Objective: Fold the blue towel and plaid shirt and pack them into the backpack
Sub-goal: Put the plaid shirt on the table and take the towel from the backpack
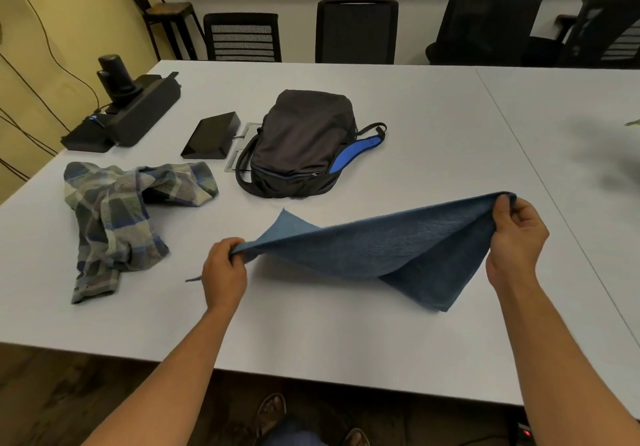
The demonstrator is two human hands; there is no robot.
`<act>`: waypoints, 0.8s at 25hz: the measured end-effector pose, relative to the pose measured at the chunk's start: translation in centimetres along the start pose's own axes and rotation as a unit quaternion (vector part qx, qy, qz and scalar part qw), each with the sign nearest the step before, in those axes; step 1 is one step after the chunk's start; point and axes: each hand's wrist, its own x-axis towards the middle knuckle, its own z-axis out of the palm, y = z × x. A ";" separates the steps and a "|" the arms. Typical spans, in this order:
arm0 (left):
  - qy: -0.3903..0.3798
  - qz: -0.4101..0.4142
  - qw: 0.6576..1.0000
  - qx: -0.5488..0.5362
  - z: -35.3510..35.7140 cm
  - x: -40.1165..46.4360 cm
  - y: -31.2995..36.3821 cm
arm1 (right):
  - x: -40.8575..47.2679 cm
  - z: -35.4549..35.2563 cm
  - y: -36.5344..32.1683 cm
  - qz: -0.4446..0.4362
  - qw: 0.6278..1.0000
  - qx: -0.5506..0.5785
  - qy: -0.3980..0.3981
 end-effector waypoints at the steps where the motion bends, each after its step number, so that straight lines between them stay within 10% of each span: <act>1: 0.017 0.015 1.000 -0.006 -0.6 0.3 0.8 | 0.0 -0.3 0.0 -0.001 1.000 0.004 0.002; 10: 0.116 0.250 0.961 0.028 -5.9 3.5 4.3 | 0.7 -1.8 -2.5 -0.037 0.999 0.003 -0.011; 20: 0.004 0.189 0.977 0.097 0.1 10.1 4.3 | 5.8 1.6 1.9 0.000 1.000 -0.027 -0.002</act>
